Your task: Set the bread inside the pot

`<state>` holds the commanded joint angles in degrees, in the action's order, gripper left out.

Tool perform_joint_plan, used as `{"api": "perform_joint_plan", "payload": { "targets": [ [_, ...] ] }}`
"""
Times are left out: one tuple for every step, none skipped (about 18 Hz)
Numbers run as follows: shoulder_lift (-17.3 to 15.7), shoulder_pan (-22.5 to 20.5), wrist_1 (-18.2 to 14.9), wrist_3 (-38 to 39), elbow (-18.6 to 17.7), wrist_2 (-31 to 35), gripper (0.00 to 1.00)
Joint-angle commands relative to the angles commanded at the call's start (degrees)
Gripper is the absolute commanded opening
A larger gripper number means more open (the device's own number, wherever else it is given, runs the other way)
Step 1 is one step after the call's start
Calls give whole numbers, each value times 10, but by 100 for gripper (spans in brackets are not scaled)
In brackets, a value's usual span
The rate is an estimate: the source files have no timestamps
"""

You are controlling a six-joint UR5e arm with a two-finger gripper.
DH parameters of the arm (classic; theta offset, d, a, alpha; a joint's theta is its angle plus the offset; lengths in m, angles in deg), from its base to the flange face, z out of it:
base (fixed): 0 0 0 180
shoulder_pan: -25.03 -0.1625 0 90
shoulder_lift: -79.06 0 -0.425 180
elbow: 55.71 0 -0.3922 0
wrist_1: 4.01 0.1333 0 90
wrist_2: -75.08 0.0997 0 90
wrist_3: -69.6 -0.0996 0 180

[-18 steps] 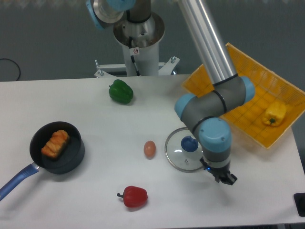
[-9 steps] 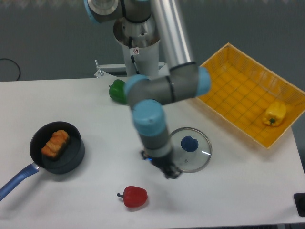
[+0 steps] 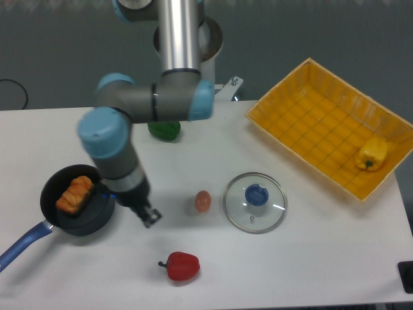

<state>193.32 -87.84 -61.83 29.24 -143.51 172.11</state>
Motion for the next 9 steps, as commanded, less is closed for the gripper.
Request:
{"api": "perform_joint_plan", "payload": {
  "targets": [
    [2, 11, -1, 11, -1, 0, 0],
    [2, 21, -4, 21, -2, 0, 0],
    [1, 31, -15, 32, -3, -1, 0],
    [1, 40, -25, 41, -3, -1, 0],
    [1, 48, -28, 54, -3, -1, 0],
    [1, 58, -31, 64, -4, -1, 0],
    [3, 67, -32, 71, -4, -1, 0],
    [4, 75, -36, 77, -8, -1, 0],
    [4, 84, -36, 84, -10, -1, 0]
  ]
}}
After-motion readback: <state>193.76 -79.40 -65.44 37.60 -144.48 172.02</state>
